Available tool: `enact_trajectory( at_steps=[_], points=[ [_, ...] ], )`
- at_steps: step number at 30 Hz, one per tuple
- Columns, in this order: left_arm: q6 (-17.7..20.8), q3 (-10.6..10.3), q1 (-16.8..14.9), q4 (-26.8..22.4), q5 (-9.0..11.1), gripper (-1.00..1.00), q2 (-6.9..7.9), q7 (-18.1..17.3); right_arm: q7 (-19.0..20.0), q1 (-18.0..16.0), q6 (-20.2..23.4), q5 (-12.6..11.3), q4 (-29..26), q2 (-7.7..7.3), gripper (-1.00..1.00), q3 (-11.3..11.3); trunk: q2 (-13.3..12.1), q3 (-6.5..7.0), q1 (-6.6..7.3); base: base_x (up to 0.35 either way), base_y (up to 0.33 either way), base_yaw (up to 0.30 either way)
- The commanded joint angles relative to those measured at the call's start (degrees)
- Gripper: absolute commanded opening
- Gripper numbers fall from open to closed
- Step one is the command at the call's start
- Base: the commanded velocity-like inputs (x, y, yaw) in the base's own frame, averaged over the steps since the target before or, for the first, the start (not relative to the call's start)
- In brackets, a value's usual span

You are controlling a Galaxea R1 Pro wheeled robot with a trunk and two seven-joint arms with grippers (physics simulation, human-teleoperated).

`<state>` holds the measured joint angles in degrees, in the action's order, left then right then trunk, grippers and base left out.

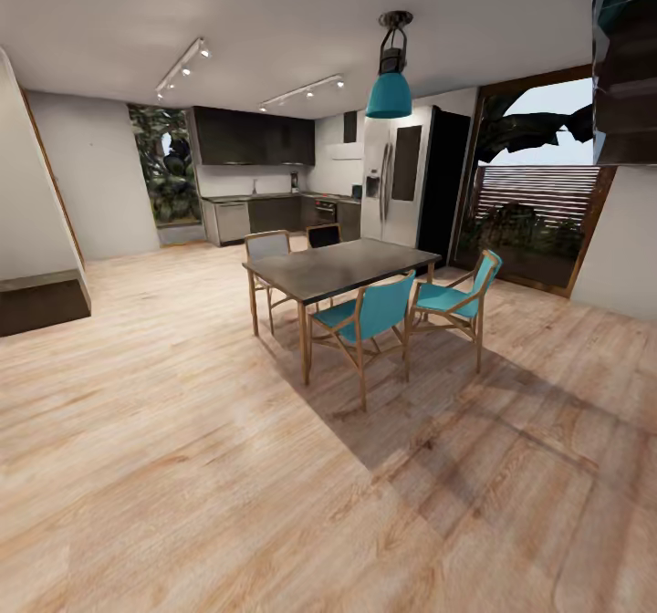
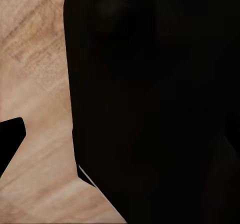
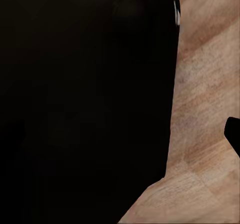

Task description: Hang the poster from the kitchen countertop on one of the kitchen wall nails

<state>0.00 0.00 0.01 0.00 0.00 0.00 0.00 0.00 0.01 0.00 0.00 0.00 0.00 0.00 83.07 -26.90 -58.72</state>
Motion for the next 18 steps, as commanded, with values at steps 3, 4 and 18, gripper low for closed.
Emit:
enact_trajectory(
  at_steps=[3,4,18],
  points=[
    [-0.98,-0.14,0.97,-0.97,0.08,1.0,-0.98,-0.03,0.31,-1.0,-0.64,-0.26,-0.55,0.33,1.0,-0.16,0.01,-0.03,0.0,0.0,0.0,0.0],
    [-1.3,-0.14,1.3,-1.29,0.08,1.0,-1.3,-0.03,0.31,-1.33,-0.64,-0.26,-0.55,0.33,1.0,-0.16,0.01,-0.03,0.0,0.0,0.0,0.0],
    [-1.3,-0.14,1.4,-2.18,0.08,1.0,-1.59,-0.03,0.31,-2.02,-0.64,-0.26,-0.55,0.33,1.0,-0.16,0.01,-0.03,0.0,0.0,0.0,0.0]
  ],
)
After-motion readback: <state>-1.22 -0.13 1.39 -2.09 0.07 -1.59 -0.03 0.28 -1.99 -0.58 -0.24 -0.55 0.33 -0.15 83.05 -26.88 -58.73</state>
